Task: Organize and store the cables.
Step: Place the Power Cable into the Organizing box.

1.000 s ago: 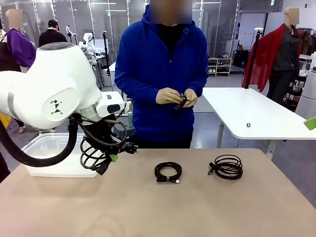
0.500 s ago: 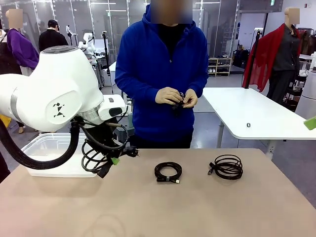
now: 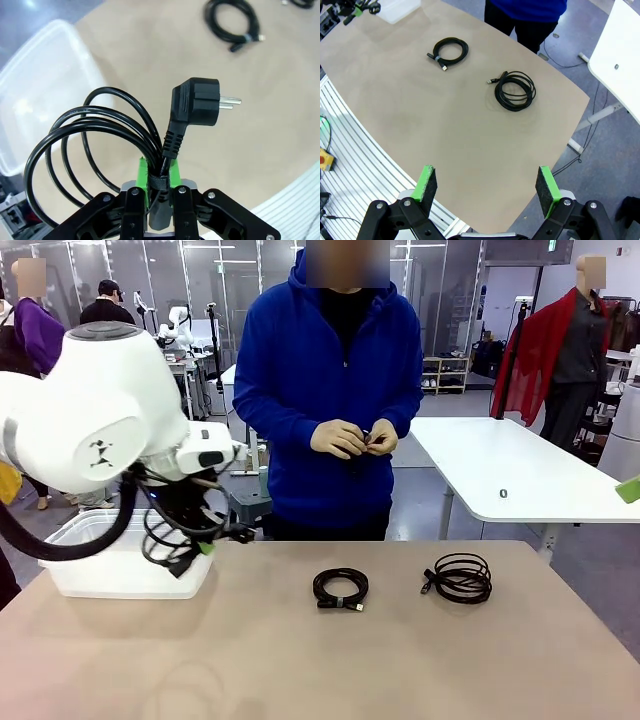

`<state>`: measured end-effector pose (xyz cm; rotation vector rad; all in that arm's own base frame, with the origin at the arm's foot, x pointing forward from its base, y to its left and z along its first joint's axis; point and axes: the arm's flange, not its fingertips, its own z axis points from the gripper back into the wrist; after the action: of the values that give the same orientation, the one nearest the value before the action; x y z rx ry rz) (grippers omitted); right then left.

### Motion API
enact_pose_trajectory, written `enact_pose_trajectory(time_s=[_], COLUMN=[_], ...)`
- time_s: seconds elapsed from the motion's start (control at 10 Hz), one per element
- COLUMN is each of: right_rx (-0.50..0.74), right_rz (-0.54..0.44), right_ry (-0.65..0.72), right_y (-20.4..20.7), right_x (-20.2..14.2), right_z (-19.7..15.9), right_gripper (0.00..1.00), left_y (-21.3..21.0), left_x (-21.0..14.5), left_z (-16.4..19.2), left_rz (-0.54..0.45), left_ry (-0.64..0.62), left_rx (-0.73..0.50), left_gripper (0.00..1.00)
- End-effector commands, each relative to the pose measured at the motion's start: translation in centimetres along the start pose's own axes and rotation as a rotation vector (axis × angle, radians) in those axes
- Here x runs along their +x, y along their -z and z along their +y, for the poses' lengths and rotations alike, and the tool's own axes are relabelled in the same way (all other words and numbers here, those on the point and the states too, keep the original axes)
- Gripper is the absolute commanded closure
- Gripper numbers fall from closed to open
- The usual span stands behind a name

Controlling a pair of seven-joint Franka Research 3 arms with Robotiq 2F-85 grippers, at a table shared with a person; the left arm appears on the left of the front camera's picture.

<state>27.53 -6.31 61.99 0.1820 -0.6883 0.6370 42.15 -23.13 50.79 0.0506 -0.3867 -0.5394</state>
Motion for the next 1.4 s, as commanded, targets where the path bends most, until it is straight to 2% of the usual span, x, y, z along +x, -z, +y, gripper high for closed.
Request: enact_pose_trajectory(time_s=[0.0,0.3,0.7,1.3], right_rx=[0.000,0.000,0.000,0.000], right_rz=[0.002,0.002,0.002,0.002], right_ry=[0.000,0.000,0.000,0.000], right_y=[0.0,0.0,0.0,0.0], right_x=[0.0,0.0,0.0,0.0], right_z=[0.0,0.0,0.0,0.0], right_gripper=[0.00,0.00,0.00,0.00], left_y=[-0.4,-0.1,0.6,5.6], left_x=[0.0,0.2,0.4,2.7], left_z=[3.9,9.3,14.4,22.3], left_rz=[-0.016,-0.020,-0.028,0.022], left_ry=[0.046,0.011,-0.158,-0.436], left_rx=[0.068,0.122,0.190,0.214], left_gripper=[0.81,0.81,0.81,0.81])
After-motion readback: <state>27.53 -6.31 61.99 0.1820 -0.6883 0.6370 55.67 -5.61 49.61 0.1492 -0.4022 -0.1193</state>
